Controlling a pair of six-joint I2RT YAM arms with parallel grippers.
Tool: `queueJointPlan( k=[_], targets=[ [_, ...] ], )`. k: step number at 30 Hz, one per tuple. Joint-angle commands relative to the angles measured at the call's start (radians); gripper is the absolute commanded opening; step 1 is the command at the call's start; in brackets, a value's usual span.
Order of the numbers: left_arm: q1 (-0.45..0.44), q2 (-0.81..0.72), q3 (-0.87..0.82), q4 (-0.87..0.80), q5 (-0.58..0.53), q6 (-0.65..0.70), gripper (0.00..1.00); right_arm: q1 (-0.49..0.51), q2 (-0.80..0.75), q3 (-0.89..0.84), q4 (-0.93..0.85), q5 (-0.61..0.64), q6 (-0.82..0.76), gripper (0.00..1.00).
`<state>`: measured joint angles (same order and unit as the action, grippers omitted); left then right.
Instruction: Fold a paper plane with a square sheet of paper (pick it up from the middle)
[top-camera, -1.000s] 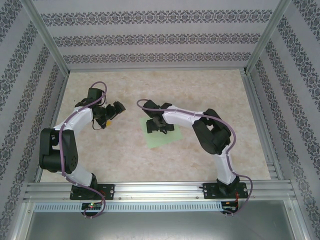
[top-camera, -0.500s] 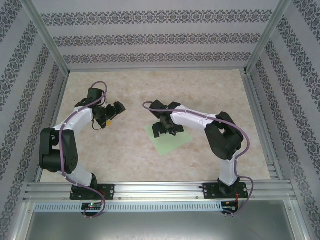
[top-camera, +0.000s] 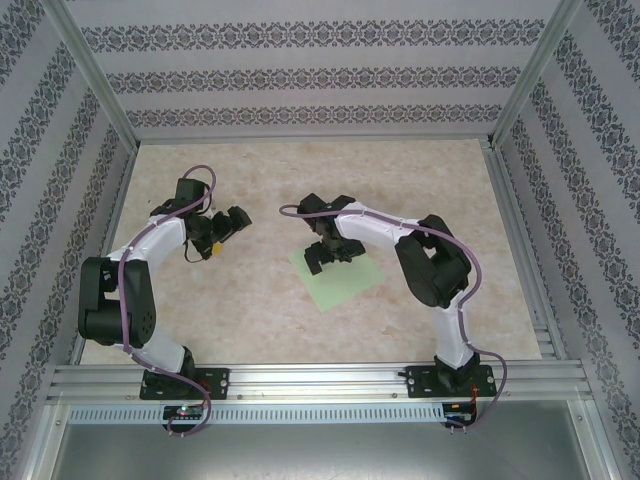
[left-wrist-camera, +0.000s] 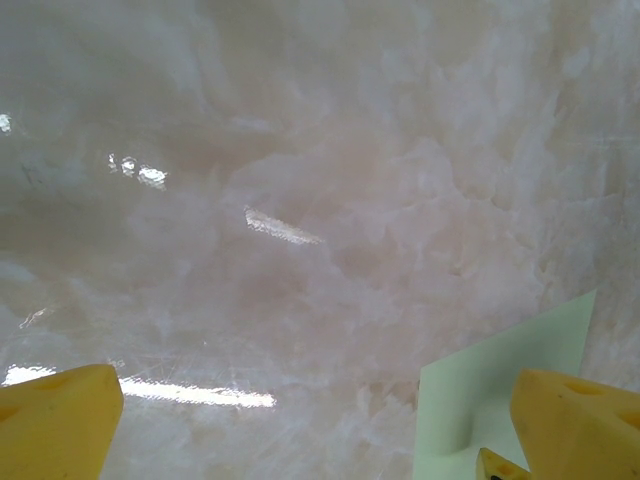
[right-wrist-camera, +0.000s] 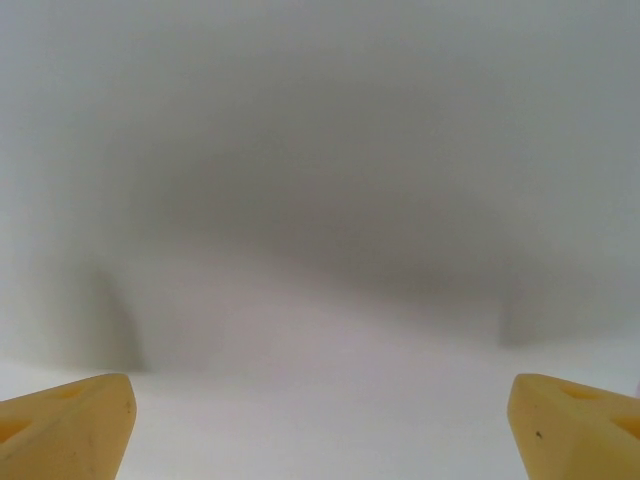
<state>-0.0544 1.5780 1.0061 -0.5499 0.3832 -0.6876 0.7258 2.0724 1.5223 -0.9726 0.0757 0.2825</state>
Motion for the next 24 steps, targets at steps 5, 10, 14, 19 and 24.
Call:
queueJointPlan(
  k=[5, 10, 14, 19, 24],
  targets=[
    [0.001, -0.035, -0.003, -0.031, -0.009, 0.015, 1.00, -0.005, 0.065, 0.017, -0.027, -0.015, -0.031, 0.92],
    [0.001, -0.036, 0.001, -0.033, -0.009, 0.013, 1.00, -0.006, 0.101, -0.008, -0.015, -0.020, -0.022, 0.90],
    [0.001, -0.036, 0.004, -0.036, -0.009, 0.016, 1.00, -0.015, 0.117, -0.039, 0.007, -0.051, -0.021, 0.86],
    [0.001, -0.036, 0.003, -0.035, -0.007, 0.019, 1.00, -0.029, 0.130, -0.063, 0.023, -0.067, -0.021, 0.82],
    [0.001, -0.035, 0.003, -0.039, -0.010, 0.022, 1.00, -0.036, 0.133, -0.068, 0.025, -0.053, -0.019, 0.78]
  ],
)
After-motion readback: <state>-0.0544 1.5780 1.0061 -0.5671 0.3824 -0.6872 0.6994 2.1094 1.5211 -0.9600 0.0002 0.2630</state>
